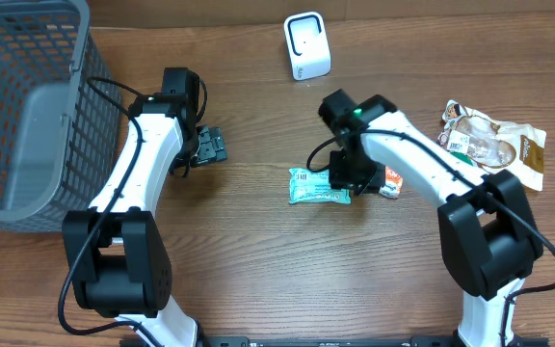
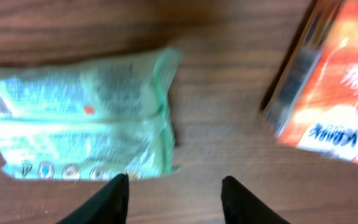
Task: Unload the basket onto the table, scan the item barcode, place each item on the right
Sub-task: 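Grasp the teal pack's edge with the right gripper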
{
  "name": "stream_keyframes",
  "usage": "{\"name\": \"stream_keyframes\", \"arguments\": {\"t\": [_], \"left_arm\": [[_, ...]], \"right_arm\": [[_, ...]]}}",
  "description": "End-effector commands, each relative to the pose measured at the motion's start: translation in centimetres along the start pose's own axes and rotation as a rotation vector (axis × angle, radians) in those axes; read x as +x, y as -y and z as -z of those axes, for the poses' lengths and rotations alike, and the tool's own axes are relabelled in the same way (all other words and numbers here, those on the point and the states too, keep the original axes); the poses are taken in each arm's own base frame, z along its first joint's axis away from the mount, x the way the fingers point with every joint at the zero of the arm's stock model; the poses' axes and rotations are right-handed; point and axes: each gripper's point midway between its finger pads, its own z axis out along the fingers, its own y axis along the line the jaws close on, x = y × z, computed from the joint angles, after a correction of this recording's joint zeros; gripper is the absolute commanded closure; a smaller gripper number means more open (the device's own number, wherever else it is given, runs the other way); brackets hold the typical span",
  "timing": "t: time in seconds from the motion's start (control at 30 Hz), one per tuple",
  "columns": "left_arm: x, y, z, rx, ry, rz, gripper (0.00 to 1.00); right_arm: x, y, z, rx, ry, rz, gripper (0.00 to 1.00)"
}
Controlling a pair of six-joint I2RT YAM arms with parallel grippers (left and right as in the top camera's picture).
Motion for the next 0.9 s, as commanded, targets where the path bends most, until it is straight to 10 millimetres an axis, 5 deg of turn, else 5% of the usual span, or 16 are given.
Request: {"name": "stream_keyframes", "arguments": {"t": [0.0,0.23,0.87], "left_arm": [[-0.2,-0.2,0.5,-0.008,0.017,-0.011,0.00],[-0.2,-0.2,0.5,-0.008,0.018,-0.011,0.00],[-0.2,-0.2,0.5,-0.007,0.018,-0.011,0.00]], "right_arm": [[0.2,-0.1,0.2,-0.026,0.019,0.001,0.48],[0.3,-1.6,-1.8,-0.129,0.015,0.009,0.41],[0.6,-0.6,-3.7,-0.096,0.022,0.006,0.43]]}}
